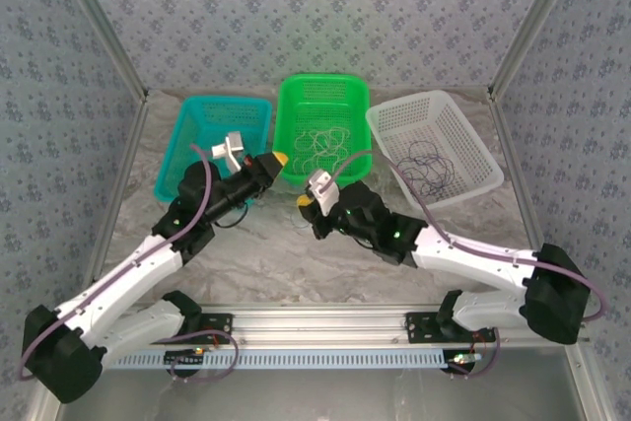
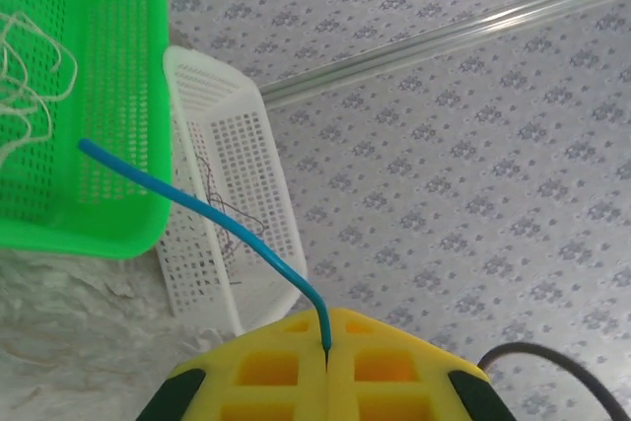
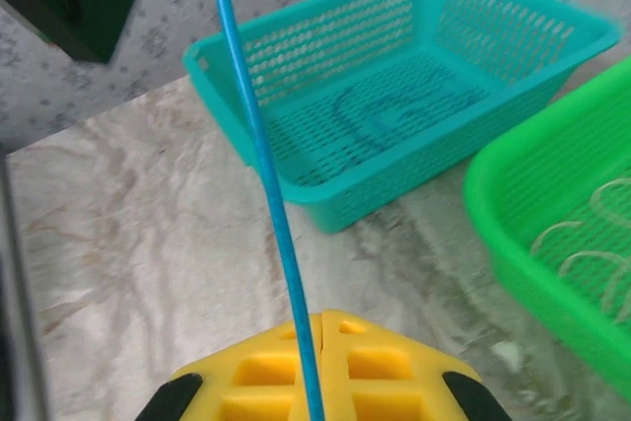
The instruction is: Untangle the cables
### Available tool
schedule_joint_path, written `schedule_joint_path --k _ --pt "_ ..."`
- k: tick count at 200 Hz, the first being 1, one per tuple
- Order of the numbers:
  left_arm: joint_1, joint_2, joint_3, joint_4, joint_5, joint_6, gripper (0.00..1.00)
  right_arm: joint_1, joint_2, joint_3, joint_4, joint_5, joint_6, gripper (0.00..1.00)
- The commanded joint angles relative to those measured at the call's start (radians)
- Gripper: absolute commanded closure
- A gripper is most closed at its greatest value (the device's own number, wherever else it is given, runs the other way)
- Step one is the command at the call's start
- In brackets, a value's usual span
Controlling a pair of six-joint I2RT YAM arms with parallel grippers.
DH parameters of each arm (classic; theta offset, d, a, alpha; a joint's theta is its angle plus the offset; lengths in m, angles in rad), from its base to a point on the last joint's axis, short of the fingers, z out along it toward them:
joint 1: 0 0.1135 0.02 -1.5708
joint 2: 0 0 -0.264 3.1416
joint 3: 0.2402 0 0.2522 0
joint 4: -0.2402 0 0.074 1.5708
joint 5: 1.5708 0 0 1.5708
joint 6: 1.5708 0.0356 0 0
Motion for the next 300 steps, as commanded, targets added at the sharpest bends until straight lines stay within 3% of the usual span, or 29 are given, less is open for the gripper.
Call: schedule_joint_path --k 1,29,47,53,70,85,96,115,152,200,245,274,284,300 --pt "0.010 -0.035 0.116 -0.138 -0.006 0.230 1.00 -0.004 0.101 0.130 -0.166 -0.206 0.089 1.00" --pt "0.010 -0.047 0.205 -0.273 -0.024 0.409 1.00 -0.007 0.199 0.197 -0.128 -0.305 0.147 1.00" --pt "0.010 -0.044 0.258 -0.367 -0.034 0.518 1.00 -0.014 0.243 0.225 -0.114 -0.324 0.166 0.91" --pt "0.010 -0.040 0.278 -0.400 -0.041 0.553 1.00 -0.019 0.257 0.238 -0.117 -0.329 0.173 0.82" --pt "0.010 -0.025 0.324 -0.490 -0.076 0.644 1.00 -0.026 0.265 0.243 -0.107 -0.294 0.194 0.41" --pt "0.010 -0.011 0.356 -0.551 -0.125 0.715 1.00 -0.033 0.228 0.203 -0.051 -0.229 0.199 0.30" --pt "0.014 -0.003 0.370 -0.586 -0.182 0.759 1.00 -0.037 0.186 0.163 -0.019 -0.168 0.204 0.12" --pt "0.056 0.021 0.381 -0.617 -0.233 0.813 1.00 -0.046 0.108 0.111 -0.021 -0.090 0.198 0.04" --pt "0.215 0.089 0.383 -0.602 -0.144 0.824 1.00 -0.075 -0.037 0.042 -0.133 0.010 0.171 0.04" --pt "0.377 0.237 0.391 -0.548 -0.042 0.824 1.00 -0.147 -0.223 -0.069 -0.273 0.046 0.189 0.04" --pt "0.436 0.427 0.418 -0.542 -0.032 0.804 1.00 -0.205 -0.407 -0.152 -0.410 0.150 0.224 0.03" --pt "0.453 0.563 0.453 -0.545 -0.053 0.795 1.00 -0.259 -0.504 -0.182 -0.483 0.144 0.232 0.02" --pt "0.456 0.619 0.490 -0.585 -0.070 0.794 0.88 -0.283 -0.504 -0.172 -0.555 0.129 0.225 0.01" --pt "0.457 0.691 0.553 -0.667 -0.118 0.790 0.58 -0.344 -0.488 -0.144 -0.656 0.138 0.214 0.00"
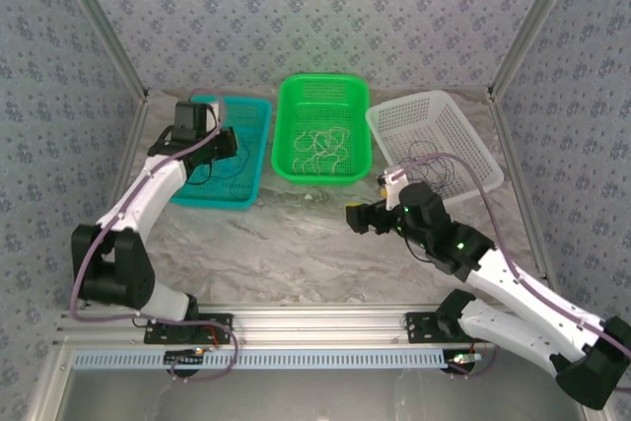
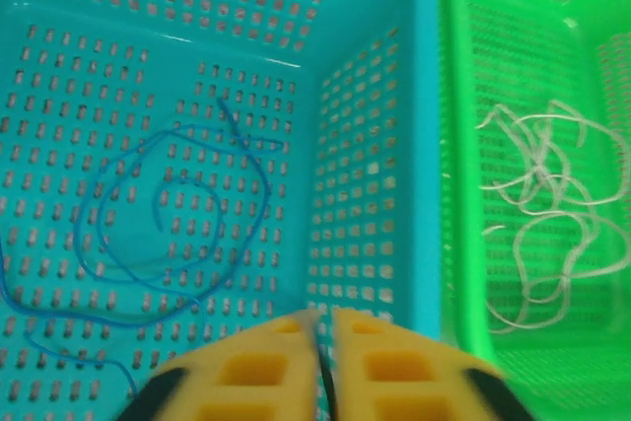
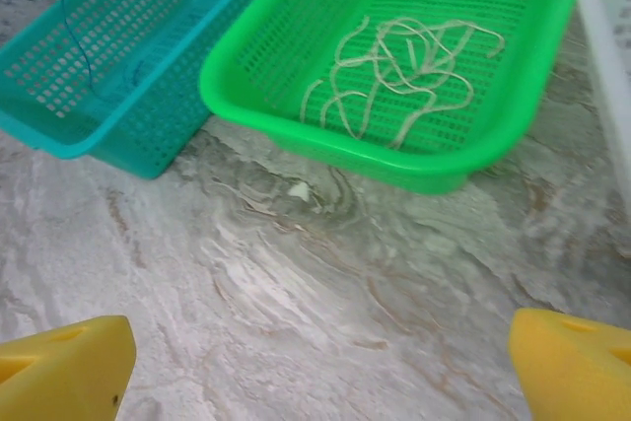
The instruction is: Untangle the cables
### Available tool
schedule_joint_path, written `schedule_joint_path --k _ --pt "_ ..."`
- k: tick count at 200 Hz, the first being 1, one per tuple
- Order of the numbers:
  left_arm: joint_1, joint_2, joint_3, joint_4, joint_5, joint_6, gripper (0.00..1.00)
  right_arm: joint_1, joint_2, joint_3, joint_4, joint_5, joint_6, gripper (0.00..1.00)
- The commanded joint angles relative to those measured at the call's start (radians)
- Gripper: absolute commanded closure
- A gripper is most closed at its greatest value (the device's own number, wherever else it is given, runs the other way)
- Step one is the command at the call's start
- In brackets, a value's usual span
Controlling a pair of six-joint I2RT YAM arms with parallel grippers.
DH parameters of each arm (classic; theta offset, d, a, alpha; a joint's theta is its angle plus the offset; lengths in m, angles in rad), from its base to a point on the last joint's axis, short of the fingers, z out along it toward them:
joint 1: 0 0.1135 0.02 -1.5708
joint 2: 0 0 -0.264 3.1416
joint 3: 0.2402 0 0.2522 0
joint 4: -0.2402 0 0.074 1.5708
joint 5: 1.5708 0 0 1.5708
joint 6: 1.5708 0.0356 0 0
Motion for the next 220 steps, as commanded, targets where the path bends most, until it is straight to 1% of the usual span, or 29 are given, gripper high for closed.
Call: schedule_joint_path --k 1,14,22,24,27,29,30,33,56,69,81,94,107,121,141,153,159,167,190,210,220 --pt "0.009 0.075 0.101 -0.089 -0.052 -0.008 0.55 -0.069 0.013 0.028 -0.193 0.022 0.002 0.00" --pt "0.008 0.096 0.116 -0.106 -0.083 -0.014 0.36 -0.115 0.010 0.031 -0.202 0.010 -0.016 0.00" --pt "0.006 0.092 0.111 -0.099 -0.100 -0.017 0.26 -0.131 -0.001 0.027 -0.191 0.003 -0.022 0.00" --pt "0.006 0.090 0.110 -0.098 -0.103 -0.015 0.21 -0.136 -0.004 0.024 -0.189 0.001 -0.022 0.00" --pt "0.006 0.086 0.109 -0.097 -0.108 -0.013 0.10 -0.143 -0.009 0.022 -0.182 0.000 -0.025 0.00" --pt "0.005 0.084 0.108 -0.096 -0.113 -0.012 0.05 -0.147 -0.012 0.020 -0.178 -0.003 -0.027 0.00" --pt "0.005 0.083 0.107 -0.095 -0.115 -0.011 0.03 -0.148 -0.014 0.020 -0.178 -0.003 -0.028 0.00" --pt "0.005 0.080 0.106 -0.096 -0.123 -0.010 0.01 -0.154 -0.020 0.018 -0.171 -0.001 -0.031 0.00" --pt "-0.003 0.042 0.111 -0.123 -0.189 0.022 0.01 -0.203 -0.043 0.013 -0.156 0.011 -0.040 0.00" --pt "-0.011 0.001 0.092 -0.121 -0.248 0.040 0.00 -0.233 -0.044 0.014 -0.149 0.045 -0.058 0.00" --pt "-0.022 -0.056 0.044 -0.079 -0.297 0.071 0.01 -0.260 -0.044 0.012 -0.127 0.081 -0.088 0.00" --pt "-0.035 -0.124 -0.034 0.005 -0.332 0.121 0.01 -0.300 -0.038 0.004 -0.063 0.104 -0.130 0.00" --pt "-0.040 -0.183 -0.121 0.122 -0.330 0.167 0.00 -0.355 -0.012 -0.006 0.024 0.095 -0.172 0.00" --pt "-0.039 -0.209 -0.193 0.229 -0.310 0.230 0.00 -0.418 0.045 -0.010 0.115 0.074 -0.208 0.00" --pt "-0.036 -0.199 -0.240 0.294 -0.325 0.273 0.00 -0.483 0.157 -0.010 0.227 0.088 -0.249 0.00" --pt "-0.030 -0.179 -0.253 0.316 -0.327 0.280 0.00 -0.515 0.209 -0.034 0.333 0.099 -0.285 0.00" --pt "-0.028 -0.169 -0.261 0.336 -0.322 0.281 0.00 -0.535 0.237 -0.056 0.414 0.098 -0.307 0.00" --pt "-0.023 -0.155 -0.277 0.368 -0.314 0.282 0.01 -0.571 0.284 -0.079 0.513 0.079 -0.341 0.00" --pt "-0.017 -0.130 -0.335 0.457 -0.304 0.290 0.00 -0.655 0.375 -0.093 0.597 0.016 -0.334 0.00" --pt "-0.012 -0.143 -0.393 0.519 -0.301 0.308 0.01 -0.693 0.378 -0.178 0.718 -0.008 -0.332 0.01" --pt "0.003 -0.151 -0.416 0.544 -0.275 0.314 0.00 -0.713 0.371 -0.234 0.797 -0.024 -0.328 0.01"
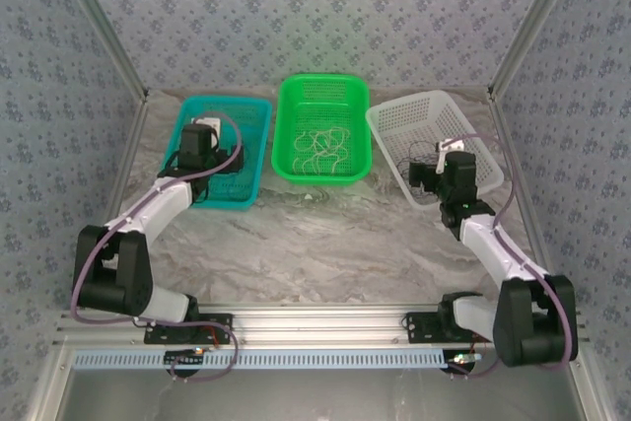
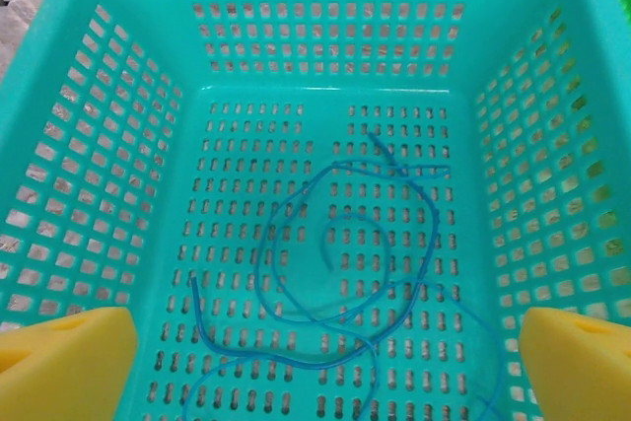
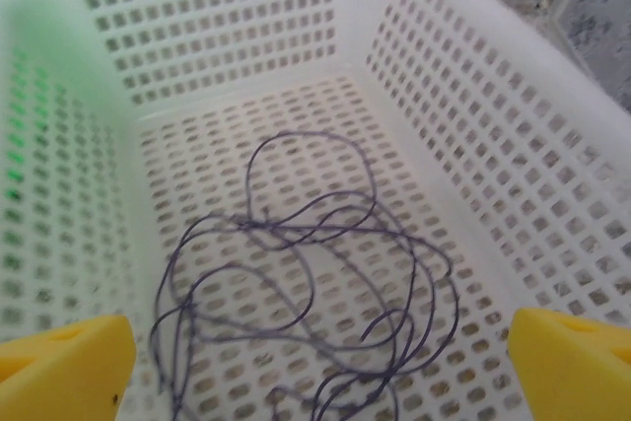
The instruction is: Untangle the cables
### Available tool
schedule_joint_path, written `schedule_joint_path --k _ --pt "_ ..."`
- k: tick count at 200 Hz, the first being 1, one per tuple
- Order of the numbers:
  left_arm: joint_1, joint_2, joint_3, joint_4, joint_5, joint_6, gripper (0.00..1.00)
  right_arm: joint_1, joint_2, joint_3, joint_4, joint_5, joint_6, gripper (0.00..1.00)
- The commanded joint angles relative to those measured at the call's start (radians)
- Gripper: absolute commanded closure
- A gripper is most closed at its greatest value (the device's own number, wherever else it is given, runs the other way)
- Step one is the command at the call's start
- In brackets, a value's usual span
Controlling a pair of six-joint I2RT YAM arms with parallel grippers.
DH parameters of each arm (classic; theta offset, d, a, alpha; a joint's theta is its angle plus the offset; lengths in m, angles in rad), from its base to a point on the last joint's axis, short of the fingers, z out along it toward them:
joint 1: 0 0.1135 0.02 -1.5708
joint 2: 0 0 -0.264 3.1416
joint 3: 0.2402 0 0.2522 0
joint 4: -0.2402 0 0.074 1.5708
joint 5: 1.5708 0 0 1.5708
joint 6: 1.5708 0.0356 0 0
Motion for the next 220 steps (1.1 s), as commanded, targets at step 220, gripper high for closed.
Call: schedule_joint_path --k 220 --pt "0.104 -0.078 -0.279 0.381 0.201 0.167 0.03 -0.087 0.343 -0.172 0.619 -0.057 -0.014 0.05"
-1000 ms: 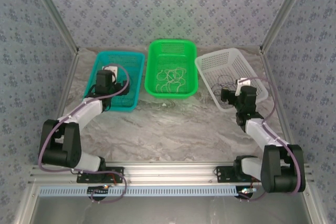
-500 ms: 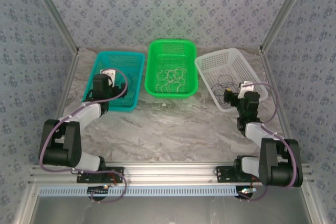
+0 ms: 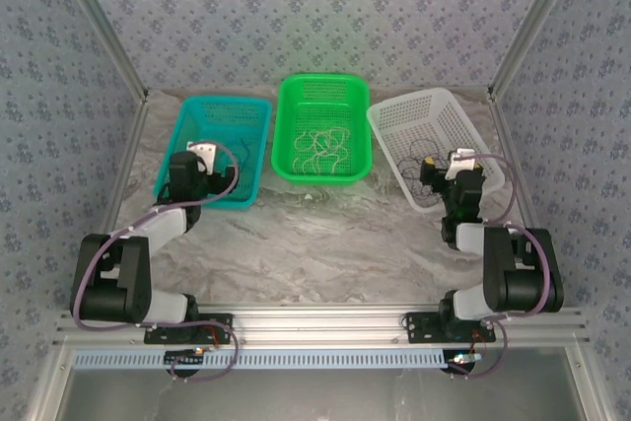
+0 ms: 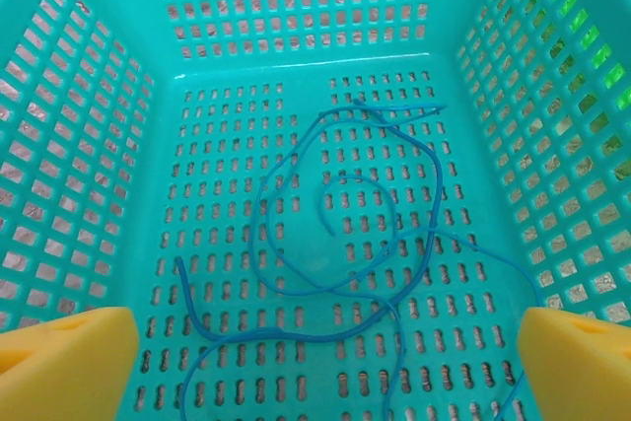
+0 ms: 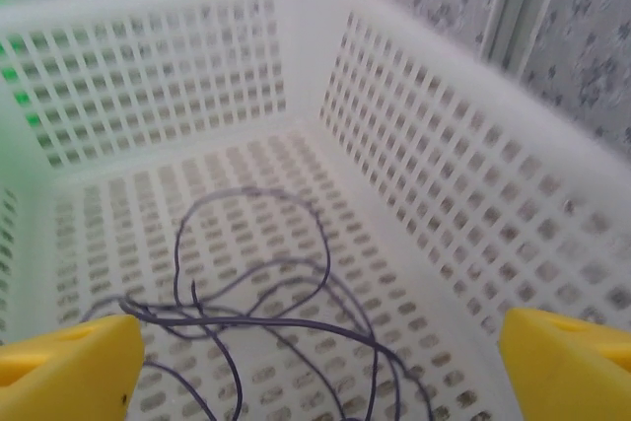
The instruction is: Untangle the cables
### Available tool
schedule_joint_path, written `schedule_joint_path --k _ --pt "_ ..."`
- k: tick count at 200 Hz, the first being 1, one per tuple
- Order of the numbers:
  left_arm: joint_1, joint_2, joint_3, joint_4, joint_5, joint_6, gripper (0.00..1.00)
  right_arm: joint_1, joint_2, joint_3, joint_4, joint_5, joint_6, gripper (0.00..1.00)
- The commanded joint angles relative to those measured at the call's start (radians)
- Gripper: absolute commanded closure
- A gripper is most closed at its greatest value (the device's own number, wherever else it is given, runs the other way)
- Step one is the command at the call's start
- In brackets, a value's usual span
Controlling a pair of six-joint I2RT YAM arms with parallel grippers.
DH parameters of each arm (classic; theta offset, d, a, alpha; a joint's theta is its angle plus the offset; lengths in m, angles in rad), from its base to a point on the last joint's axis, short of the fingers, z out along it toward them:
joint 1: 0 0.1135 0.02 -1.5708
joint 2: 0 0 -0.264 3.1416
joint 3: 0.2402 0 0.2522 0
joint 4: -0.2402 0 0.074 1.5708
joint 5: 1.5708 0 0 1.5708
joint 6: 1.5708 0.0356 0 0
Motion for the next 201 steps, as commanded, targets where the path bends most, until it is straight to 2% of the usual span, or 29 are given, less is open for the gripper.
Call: schedule_joint_path --k 1,27,53,86,129,201 --pt "0.006 -0.025 -0.015 0.048 0.016 0.029 0.03 0.006 0.050 0.007 -0.061 -0.012 0.008 0.05" --pt "0.038 0.016 -0.063 0.133 0.043 0.012 0.03 0.014 0.053 0.010 -0.065 -0.009 0.001 0.05" --pt "0.075 0.032 -0.099 0.213 0.117 0.013 0.04 0.013 0.054 0.015 -0.073 -0.022 -0.004 0.04" --pt "0.086 0.063 -0.148 0.331 0.175 0.032 0.05 0.009 0.057 0.022 -0.086 -0.063 -0.015 0.01" --pt "0.133 0.094 -0.129 0.330 0.228 -0.005 0.05 0.011 0.057 0.024 -0.089 -0.060 -0.017 0.00" --pt "0.147 0.116 -0.119 0.337 0.221 -0.027 0.03 0.024 0.057 0.026 -0.091 -0.036 -0.027 0.00"
